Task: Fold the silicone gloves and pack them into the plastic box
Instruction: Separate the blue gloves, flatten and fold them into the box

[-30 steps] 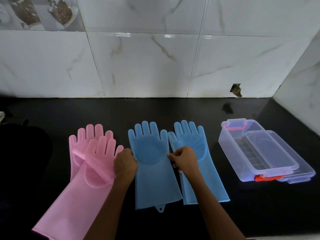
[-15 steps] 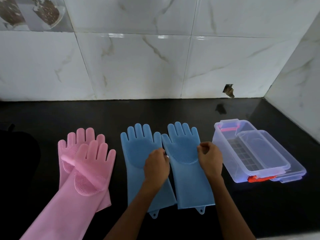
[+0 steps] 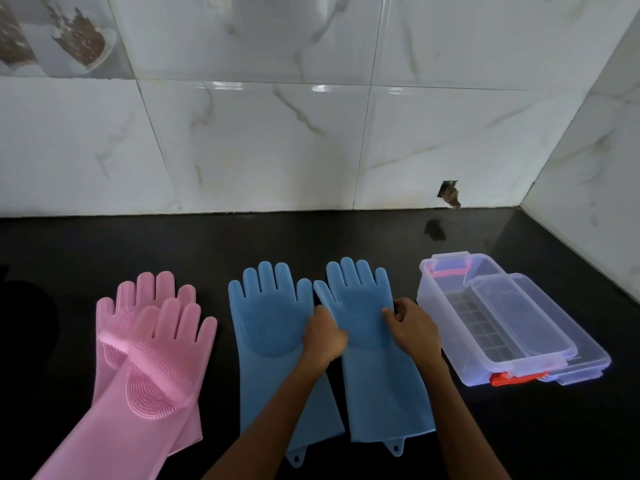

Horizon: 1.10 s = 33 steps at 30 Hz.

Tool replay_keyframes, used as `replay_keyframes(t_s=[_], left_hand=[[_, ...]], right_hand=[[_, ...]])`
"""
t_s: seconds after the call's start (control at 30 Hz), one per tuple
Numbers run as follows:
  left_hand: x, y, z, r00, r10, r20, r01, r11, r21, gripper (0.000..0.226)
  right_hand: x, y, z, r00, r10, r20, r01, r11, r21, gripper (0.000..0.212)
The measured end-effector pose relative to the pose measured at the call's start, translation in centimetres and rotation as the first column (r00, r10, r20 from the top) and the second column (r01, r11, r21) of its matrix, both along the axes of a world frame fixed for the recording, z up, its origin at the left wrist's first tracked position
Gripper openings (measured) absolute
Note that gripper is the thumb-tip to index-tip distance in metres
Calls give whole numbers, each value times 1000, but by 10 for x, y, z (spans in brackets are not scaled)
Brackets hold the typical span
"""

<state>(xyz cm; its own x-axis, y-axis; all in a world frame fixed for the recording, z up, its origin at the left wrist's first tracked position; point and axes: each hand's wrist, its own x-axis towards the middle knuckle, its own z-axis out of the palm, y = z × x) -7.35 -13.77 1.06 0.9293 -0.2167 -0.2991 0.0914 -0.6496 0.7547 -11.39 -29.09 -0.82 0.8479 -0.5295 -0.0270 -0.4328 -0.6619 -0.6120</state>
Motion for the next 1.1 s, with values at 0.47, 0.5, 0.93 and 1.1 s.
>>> replay_keyframes(t_s=[0.47, 0.5, 0.93, 1.1], left_hand=[[24, 60, 57, 961, -64, -270, -119, 785, -607, 79], [26, 70, 59, 960, -36, -277, -148, 775, -614, 81], [14, 141, 10, 952, 208, -223, -272, 911, -311, 65], [6, 145, 1, 960, 266, -89, -279, 941, -190, 52]], right_hand=[[32, 42, 36, 909, 180, 376, -383, 718, 581, 22], [35, 48, 39, 904, 191, 383, -398, 706, 586, 23], [38, 94, 6, 959, 279, 41, -272, 879, 390, 42], [30, 89, 7, 964, 265, -33, -221, 862, 457, 34]])
